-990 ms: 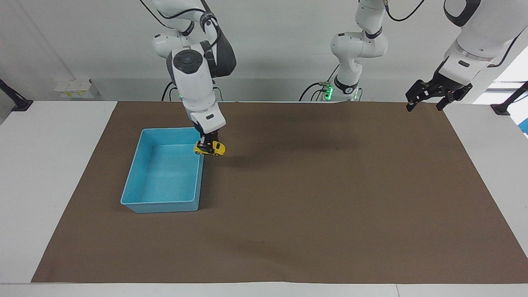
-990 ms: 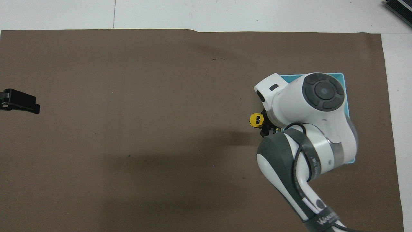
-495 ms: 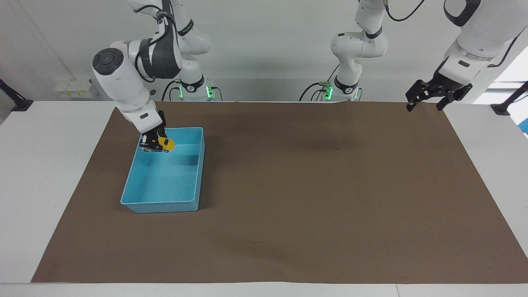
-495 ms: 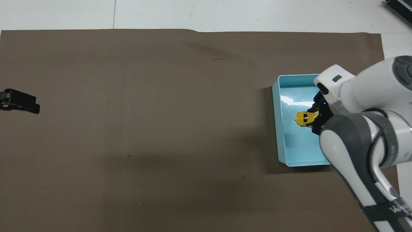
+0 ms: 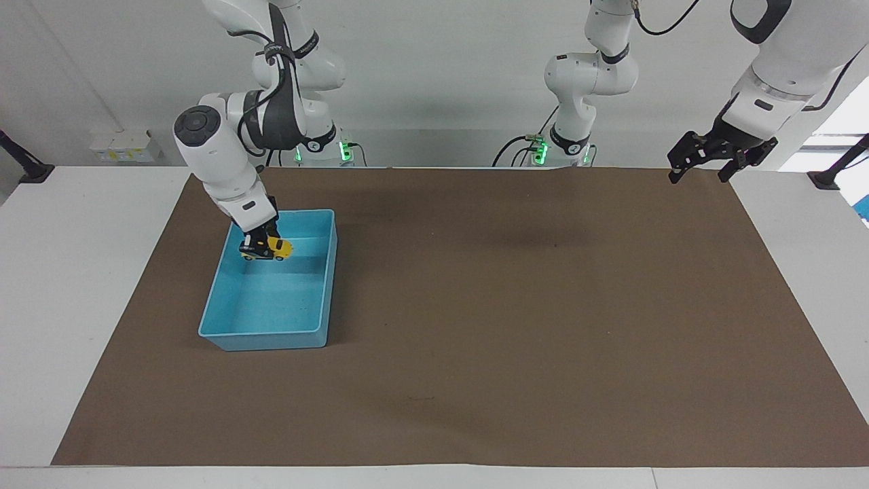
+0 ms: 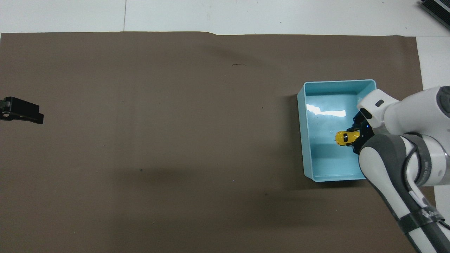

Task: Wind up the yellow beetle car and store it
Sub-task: 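Lower the car into the blue bin with the right gripper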

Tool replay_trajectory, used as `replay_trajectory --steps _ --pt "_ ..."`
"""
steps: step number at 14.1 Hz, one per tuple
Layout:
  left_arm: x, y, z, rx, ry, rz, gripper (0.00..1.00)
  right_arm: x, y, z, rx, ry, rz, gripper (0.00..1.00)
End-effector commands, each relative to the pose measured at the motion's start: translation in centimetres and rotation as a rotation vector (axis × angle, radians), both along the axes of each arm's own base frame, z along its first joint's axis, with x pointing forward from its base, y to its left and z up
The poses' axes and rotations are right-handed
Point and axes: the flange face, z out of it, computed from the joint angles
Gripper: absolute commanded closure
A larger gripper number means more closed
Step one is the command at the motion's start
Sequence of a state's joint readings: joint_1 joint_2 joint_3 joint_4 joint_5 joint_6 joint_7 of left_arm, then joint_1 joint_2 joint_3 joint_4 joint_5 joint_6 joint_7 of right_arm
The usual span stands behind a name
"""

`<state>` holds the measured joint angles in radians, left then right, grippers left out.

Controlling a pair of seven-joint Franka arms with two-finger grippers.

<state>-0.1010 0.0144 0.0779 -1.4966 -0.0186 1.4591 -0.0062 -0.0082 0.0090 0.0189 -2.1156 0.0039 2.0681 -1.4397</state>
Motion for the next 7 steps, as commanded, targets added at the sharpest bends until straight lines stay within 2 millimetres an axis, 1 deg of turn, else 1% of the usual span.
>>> replay_trajectory --steps 1,2,4,6,7 --pt "0.2 0.2 0.4 -0.004 -0.007 0.013 0.0 -0.6 0.0 -2.2 -0.012 -0.029 0.03 1.0" --pt "0.2 0.1 0.3 -0.003 -0.004 0.012 0.0 -0.5 0.3 -3.7 -0.011 -0.038 0.033 1.0" --pt "0.2 0.2 0.4 -0.004 -0.006 0.013 0.0 -0.2 0.3 -5.8 -0.01 -0.03 0.048 1.0" --pt "0.2 0.2 0.4 -0.004 -0.007 0.013 0.0 -0.2 -0.1 -6.4 -0.009 -0.038 0.07 1.0" --pt "0.2 0.2 0.4 -0.004 -0.006 0.013 0.0 0.1 -0.2 -7.6 -0.008 -0.044 0.084 1.0"
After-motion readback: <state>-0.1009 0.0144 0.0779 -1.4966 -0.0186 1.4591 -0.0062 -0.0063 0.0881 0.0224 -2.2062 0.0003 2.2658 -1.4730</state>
